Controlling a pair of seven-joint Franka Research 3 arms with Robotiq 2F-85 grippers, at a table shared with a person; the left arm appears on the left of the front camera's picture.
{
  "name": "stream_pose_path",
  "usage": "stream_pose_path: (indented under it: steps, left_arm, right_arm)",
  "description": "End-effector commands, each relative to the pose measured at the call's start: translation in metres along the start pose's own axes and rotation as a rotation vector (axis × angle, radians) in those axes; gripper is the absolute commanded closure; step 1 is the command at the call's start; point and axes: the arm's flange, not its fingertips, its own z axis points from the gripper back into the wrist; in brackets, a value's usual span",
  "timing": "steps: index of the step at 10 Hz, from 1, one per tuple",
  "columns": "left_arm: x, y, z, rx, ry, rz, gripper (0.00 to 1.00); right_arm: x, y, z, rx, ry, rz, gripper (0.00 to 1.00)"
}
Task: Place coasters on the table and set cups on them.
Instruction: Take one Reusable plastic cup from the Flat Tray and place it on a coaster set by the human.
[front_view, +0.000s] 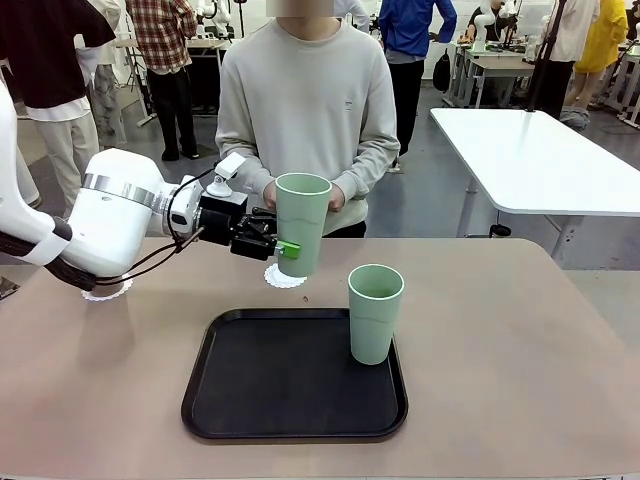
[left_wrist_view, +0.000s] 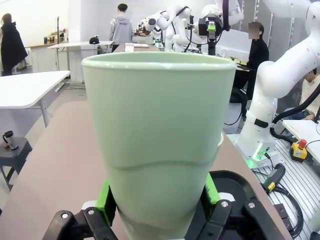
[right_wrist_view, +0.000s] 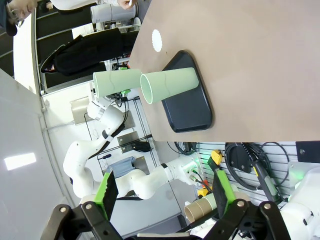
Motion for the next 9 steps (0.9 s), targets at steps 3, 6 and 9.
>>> stream_pose_path:
  steps: [3, 6, 9]
  left_arm:
    - [-0.020, 0.074, 0.016, 0.054, -0.005, -0.029, 0.17]
    - [-0.039, 0.116, 0.022, 0.089, -0.043, -0.037, 0.17]
    - [-0.048, 0.135, 0.024, 0.139, -0.034, 0.003, 0.17]
  right_arm:
    - [-0.001, -0.001, 0.000, 0.012, 0.002, 0.008, 0.00]
    - [-0.001, -0.001, 0.000, 0.012, 0.002, 0.008, 0.00]
    - [-0.001, -0.001, 0.000, 0.012, 0.002, 0.008, 0.00]
